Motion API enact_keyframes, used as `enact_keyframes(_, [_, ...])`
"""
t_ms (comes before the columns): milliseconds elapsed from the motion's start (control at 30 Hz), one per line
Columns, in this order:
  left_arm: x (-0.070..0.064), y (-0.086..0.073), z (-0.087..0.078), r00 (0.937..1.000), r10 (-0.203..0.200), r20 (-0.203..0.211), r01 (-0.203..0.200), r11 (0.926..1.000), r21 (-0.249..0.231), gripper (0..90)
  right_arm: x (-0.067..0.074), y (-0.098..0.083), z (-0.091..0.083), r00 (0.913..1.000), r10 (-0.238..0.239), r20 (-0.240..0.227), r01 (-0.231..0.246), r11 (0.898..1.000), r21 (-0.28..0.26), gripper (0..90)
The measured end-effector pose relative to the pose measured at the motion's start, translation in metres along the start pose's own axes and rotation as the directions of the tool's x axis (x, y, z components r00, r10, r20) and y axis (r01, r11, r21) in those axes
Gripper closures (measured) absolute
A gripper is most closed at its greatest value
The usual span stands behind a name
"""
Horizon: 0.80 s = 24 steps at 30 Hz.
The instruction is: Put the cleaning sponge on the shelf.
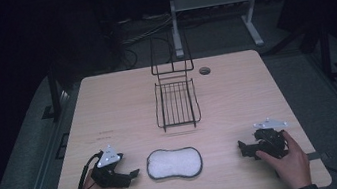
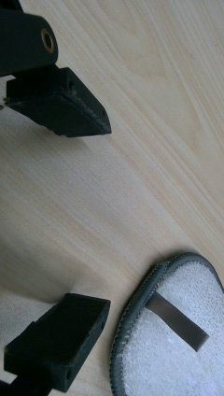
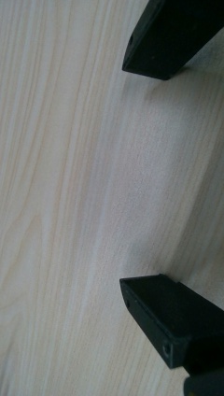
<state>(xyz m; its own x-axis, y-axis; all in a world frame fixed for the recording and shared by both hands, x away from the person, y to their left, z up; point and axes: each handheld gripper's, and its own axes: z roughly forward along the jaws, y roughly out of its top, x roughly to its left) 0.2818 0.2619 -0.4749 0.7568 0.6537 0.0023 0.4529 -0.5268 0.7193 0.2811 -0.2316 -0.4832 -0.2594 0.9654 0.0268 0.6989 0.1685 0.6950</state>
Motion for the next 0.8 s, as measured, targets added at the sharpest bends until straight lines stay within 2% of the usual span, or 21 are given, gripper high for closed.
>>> enact_keyframes(167, [0.0, 0.001, -0.001, 1.0, -0.006, -0.004, 0.007, 0.9999, 0.01, 14.2, 0.0, 0.0, 0.0, 1.0, 0.0, 0.0, 0.0, 1.0, 0.0, 0.0])
enact_keyframes(267, [0.002, 0.004, -0.001, 0.9995, -0.03, 0.005, 0.03, 0.9994, 0.018, 15.3, 0.0, 0.0, 0.0, 1.0, 0.001, 0.0, -0.001, 1.0, 0.0, 0.0])
enact_keyframes(300, [0.002, 0.005, -0.003, 0.9993, -0.034, 0.014, 0.034, 0.9992, 0.02, 19.9, 0.0, 0.0, 0.0, 1.0, 0.001, 0.0, -0.001, 1.0, 0.0, 0.0])
enact_keyframes(367, [0.002, 0.006, -0.004, 0.9993, -0.032, 0.017, 0.032, 0.9993, 0.02, 21.8, 0.0, 0.0, 0.0, 1.0, 0.001, 0.0, -0.001, 1.0, 0.0, 0.0])
enact_keyframes(533, [0.0, 0.013, -0.009, 0.9981, -0.024, 0.057, 0.025, 0.9997, -0.009, 46.8, 0.0, 0.0, 0.0, 1.0, -0.001, 0.0, 0.001, 1.0, 0.0, 0.0])
enact_keyframes(567, [0.0, 0.015, -0.01, 0.9978, -0.017, 0.065, 0.018, 0.9997, -0.014, 46.8, 0.0, 0.0, 0.0, 1.0, 0.0, 0.0, 0.0, 1.0, 0.0, 0.0])
enact_keyframes(633, [0.001, 0.02, -0.012, 0.9966, -0.015, 0.081, 0.018, 0.9994, -0.03, 58.4, 0.0, 0.0, 0.0, 1.0, -0.001, 0.0, 0.001, 1.0, 0.0, 0.0])
enact_keyframes(667, [0.001, 0.025, -0.013, 0.9946, -0.021, 0.102, 0.025, 0.9988, -0.042, 70.6, 0.0, 0.0, 0.0, 1.0, 0.0, -0.001, 0.0, 1.0, 0.0, 0.0])
enact_keyframes(700, [0.001, 0.025, -0.013, 0.9946, -0.021, 0.102, 0.025, 0.9988, -0.042, 75.3, 0.0, 0.0, 0.0, 1.0, 0.0, -0.001, 0.0, 1.0, 0.0, 0.0])
enact_keyframes(733, [0.0, 0.029, -0.013, 0.994, -0.017, 0.108, 0.022, 0.9986, -0.048, 75.3, 0.0, 0.0, 0.0, 1.0, -0.001, -0.001, 0.001, 1.0, 0.0, 0.0])
enact_keyframes(800, [-0.001, 0.035, -0.011, 0.9925, -0.004, 0.122, 0.01, 0.9984, -0.056, 89.4, 0.0, 0.0, 0.0, 1.0, -0.001, -0.001, 0.001, 1.0, 0.0, 0.0])
